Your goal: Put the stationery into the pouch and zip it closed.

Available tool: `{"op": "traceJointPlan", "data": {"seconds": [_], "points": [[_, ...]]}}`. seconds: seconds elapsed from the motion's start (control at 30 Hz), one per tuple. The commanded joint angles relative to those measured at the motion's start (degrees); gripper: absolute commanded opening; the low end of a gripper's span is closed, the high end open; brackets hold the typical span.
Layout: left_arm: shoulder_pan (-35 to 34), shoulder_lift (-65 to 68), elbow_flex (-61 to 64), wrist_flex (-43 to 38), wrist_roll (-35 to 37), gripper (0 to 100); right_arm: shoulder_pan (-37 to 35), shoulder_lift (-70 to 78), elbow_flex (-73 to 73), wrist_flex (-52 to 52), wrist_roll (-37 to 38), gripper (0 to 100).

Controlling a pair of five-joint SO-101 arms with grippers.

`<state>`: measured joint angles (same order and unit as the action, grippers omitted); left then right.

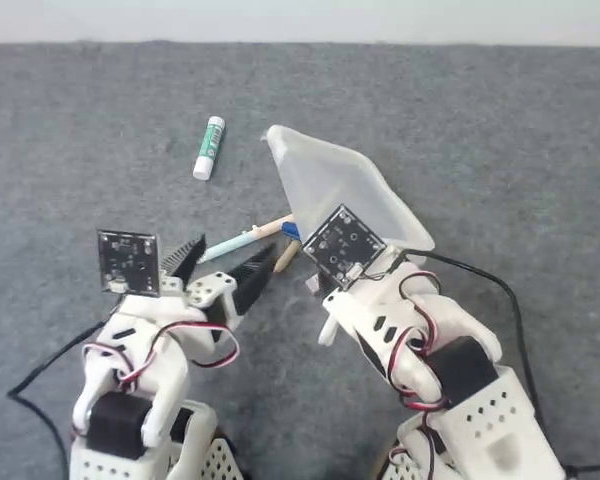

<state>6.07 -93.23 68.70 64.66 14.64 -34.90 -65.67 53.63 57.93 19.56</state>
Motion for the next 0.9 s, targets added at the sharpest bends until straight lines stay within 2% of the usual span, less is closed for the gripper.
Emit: {"op": "traceJointPlan", "data": {"seconds": [0.0,0.17,0.27,0.7,0.87], "points": [[3.6,-0.3,-2.9,0.0,1.4,32,-2.2,-1.9,-1.6,-0.8,-0.6,0.7],[5.9,-0.2,-1.9,-0.1,1.3,32,-3.0,-2.2,-0.9,-0.9,-0.6,0.7],[6.9,-0.2,1.0,-3.0,1.2,32,-3.3,-2.2,-0.8,-1.0,-0.6,0.7],[6.5,-0.1,7.4,-8.2,-0.8,32,-5.8,-2.2,-0.7,0.4,-0.6,0.7],[6.5,-0.1,9.5,-11.3,-2.5,24,-5.8,-2.2,-0.6,1.4,-0.6,0.7]]}}
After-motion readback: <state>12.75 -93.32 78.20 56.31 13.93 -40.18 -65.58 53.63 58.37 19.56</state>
